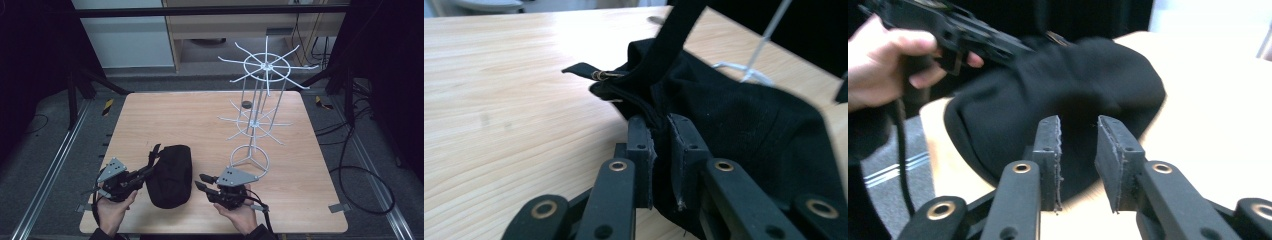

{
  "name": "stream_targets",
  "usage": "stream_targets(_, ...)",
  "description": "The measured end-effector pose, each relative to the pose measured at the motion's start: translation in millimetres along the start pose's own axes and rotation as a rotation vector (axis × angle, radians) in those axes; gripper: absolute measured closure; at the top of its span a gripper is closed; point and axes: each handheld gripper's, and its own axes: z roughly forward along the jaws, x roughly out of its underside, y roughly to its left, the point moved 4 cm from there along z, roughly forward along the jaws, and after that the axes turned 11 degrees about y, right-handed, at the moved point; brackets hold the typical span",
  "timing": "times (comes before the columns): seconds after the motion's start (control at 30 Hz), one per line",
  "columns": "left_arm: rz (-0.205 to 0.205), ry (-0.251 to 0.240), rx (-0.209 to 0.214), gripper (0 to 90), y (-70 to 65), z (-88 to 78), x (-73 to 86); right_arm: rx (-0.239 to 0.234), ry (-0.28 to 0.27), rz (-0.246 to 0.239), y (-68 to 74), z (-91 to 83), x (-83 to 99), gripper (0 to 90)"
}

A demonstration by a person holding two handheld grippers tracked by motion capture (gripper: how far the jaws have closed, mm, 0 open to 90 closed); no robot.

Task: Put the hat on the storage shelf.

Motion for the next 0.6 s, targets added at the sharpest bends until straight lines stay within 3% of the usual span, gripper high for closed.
stream_targets(0.17, 0.008, 0.046, -0.090, 80.2, 19.1, 2.9, 9.0, 0.062, 0.062, 0.017, -18.0, -2.2, 20.0, 65.6)
stream_targets(0.33, 0.020, 0.114, -0.163, 80.3, 35.2, 10.8, 18.7, 0.120, 0.075, 0.033, -29.2, -7.6, 28.4, 62.1)
stream_targets(0.6, 0.024, 0.215, -0.229, 79.8, 50.9, 27.1, 31.0, 0.188, 0.108, 0.050, -43.4, -18.0, 41.5, 56.6)
